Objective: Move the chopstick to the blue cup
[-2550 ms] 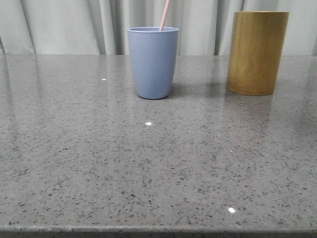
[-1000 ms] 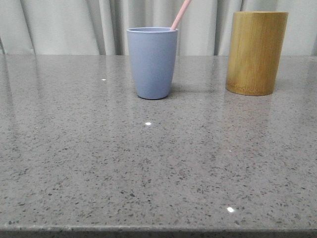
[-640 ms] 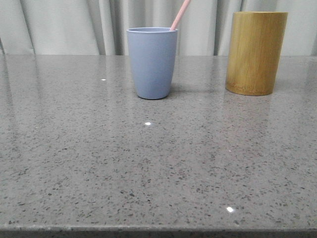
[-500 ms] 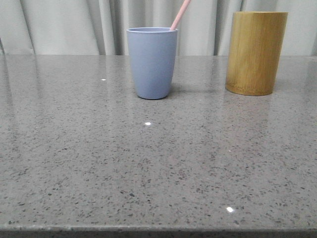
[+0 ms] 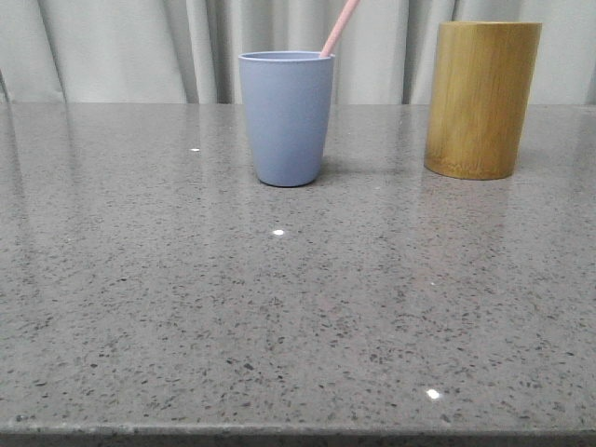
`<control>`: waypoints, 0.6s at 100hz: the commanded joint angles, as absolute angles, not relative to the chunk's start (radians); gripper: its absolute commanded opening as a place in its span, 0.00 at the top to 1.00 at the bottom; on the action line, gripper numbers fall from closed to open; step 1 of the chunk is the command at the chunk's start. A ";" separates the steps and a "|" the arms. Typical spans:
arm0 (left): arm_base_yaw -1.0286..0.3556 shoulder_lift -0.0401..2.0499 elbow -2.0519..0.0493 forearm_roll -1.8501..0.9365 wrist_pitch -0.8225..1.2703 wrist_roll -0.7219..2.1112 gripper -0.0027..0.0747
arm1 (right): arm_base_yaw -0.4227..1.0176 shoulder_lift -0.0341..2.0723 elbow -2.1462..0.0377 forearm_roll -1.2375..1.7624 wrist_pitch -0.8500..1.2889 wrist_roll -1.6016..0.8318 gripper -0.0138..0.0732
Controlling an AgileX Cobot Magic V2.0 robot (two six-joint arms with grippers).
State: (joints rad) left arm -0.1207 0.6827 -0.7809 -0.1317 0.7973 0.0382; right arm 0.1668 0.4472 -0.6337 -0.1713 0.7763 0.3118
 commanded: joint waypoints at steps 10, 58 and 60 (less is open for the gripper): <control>-0.120 0.684 -0.805 -0.147 0.736 0.030 0.39 | 0.161 0.453 -0.658 -0.183 0.699 0.299 0.56; -0.120 0.684 -0.805 -0.147 0.736 0.030 0.99 | 0.161 0.453 -0.658 -0.183 0.706 0.299 0.92; -0.120 0.684 -0.805 -0.147 0.736 0.030 0.99 | 0.161 0.453 -0.658 -0.183 0.706 0.299 0.92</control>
